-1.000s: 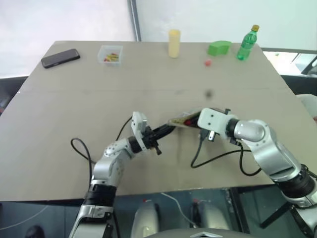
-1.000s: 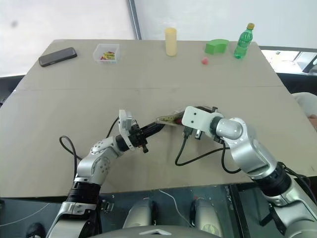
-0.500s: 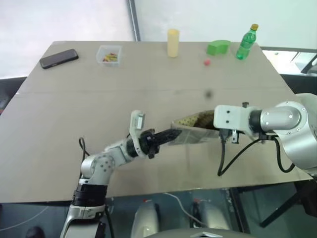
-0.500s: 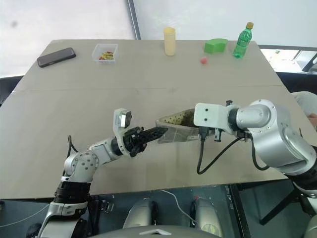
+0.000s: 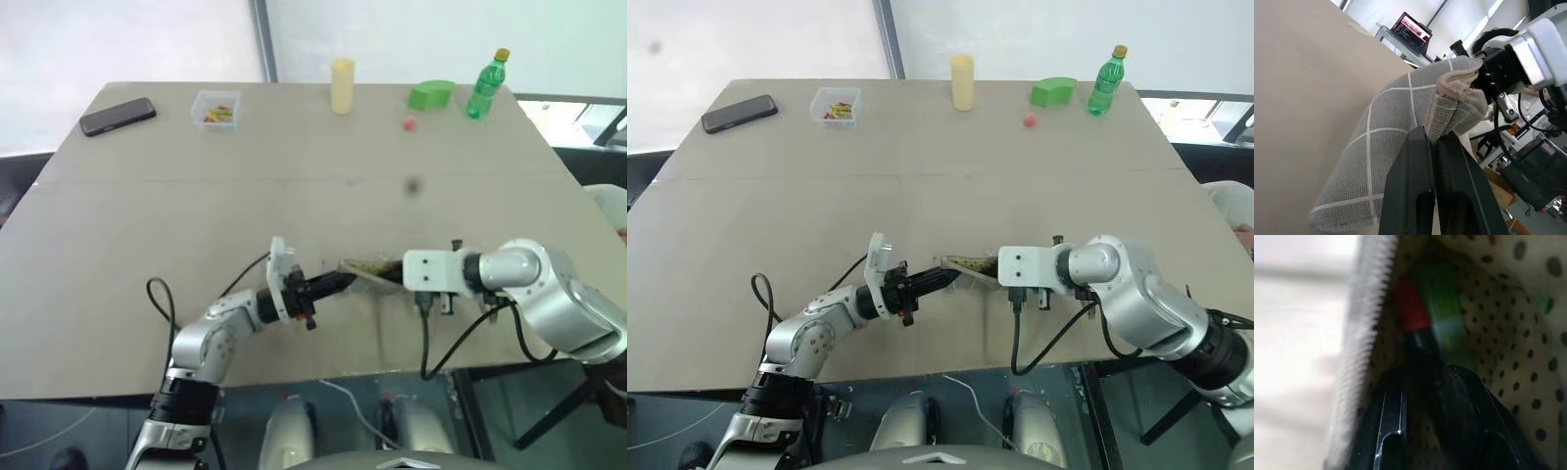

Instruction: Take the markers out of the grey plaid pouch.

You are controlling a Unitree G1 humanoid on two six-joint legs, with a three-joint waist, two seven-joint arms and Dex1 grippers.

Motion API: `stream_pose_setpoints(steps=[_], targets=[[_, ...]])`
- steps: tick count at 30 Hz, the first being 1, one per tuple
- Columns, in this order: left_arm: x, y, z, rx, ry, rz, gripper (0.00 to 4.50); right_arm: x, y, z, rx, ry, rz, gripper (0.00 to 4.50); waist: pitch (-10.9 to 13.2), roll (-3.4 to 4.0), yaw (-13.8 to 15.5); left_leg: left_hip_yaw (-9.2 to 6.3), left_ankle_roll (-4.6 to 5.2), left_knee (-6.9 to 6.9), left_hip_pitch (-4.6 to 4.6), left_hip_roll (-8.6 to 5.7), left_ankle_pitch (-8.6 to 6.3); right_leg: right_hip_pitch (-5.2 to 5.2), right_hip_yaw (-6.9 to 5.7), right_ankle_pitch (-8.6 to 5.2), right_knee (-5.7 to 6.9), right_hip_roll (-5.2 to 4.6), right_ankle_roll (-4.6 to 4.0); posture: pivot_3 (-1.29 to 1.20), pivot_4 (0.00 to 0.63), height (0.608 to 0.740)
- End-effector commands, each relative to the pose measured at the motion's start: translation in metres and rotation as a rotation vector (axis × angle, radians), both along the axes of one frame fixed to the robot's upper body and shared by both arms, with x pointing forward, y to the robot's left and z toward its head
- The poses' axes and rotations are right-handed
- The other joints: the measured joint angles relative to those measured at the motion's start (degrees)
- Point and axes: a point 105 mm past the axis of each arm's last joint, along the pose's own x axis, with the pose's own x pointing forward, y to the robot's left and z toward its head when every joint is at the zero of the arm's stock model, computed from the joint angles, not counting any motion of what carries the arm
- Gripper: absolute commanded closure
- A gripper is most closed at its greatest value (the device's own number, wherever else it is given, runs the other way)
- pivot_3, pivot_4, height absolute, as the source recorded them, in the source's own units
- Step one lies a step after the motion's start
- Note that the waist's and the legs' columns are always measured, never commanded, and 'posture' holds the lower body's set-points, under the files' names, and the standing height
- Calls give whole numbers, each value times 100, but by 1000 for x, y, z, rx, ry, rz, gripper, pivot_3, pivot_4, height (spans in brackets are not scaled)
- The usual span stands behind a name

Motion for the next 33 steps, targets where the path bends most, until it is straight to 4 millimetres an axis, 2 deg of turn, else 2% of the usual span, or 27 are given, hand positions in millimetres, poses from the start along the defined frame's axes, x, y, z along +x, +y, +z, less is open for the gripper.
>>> stream_pose_setpoints(steps=[1,7,10,12,14,16,18,21,23,26,28,31,33], targets=[[1,4,3,-6,0,27,4500,11,5,-4,-40,-95,12,3388,0,0,11,0,0,-1,-1,0,0,0,0,0,0,0,0,0,150,740],[0,1,4,-7,7,19,4500,25,15,-17,-53,-196,-38,3388,-3,-2,4,2,-1,0,0,0,0,-1,-1,0,2,0,0,0,150,740],[0,1,5,-5,3,14,4500,30,23,-17,6,-220,-75,3388,-5,-5,1,2,-1,0,0,0,1,-1,-1,0,5,0,0,0,150,740],[0,0,10,-22,-7,5,4500,26,26,-12,77,-179,-105,3388,-6,-6,8,2,-1,1,0,0,1,-1,-1,0,5,0,0,0,150,740],[1,-2,18,-64,6,-7,4500,20,21,-1,122,-140,-124,3388,-5,-4,12,2,-1,1,-3,0,1,-1,-1,0,4,0,0,0,150,740],[-5,-5,32,-152,62,-69,4500,8,4,15,93,-101,-110,3388,1,5,37,1,-1,2,-5,0,0,-1,-1,0,3,-1,0,0,150,740],[-13,-8,47,-239,131,-150,4500,-3,-10,41,95,-77,-105,3388,7,14,54,-9,0,7,-19,-6,0,-3,-6,0,0,-5,0,0,150,740],[-16,-9,59,-315,221,-215,4500,-21,-15,81,103,-48,-47,3388,16,25,20,-16,5,6,-20,-10,-3,-1,-5,0,-7,-8,0,0,150,740],[-11,-7,59,-324,264,-196,4500,-25,-12,89,96,-34,-22,3388,13,20,-9,-30,5,0,-11,-10,-3,0,-5,0,-6,-2,0,0,150,740],[-4,-5,46,-261,277,-139,4500,-25,-3,74,89,29,22,3388,9,14,-31,-81,5,-16,10,-22,-3,20,-4,-1,-14,11,0,0,150,740],[2,-4,21,-152,324,-60,4500,-21,1,49,80,89,13,3388,9,13,-31,-84,4,-16,9,-29,-2,20,-3,-1,-14,9,-1,0,150,740],[0,3,-5,-33,299,2,4500,-16,3,10,60,141,-10,3388,9,13,-27,-83,4,-10,2,-46,-2,19,2,0,-15,-5,0,0,150,740],[0,10,-18,14,274,45,4500,-15,5,-3,55,142,-6,3388,8,13,-22,-83,3,-7,-2,-50,-2,18,1,0,-17,-8,0,0,150,740]])
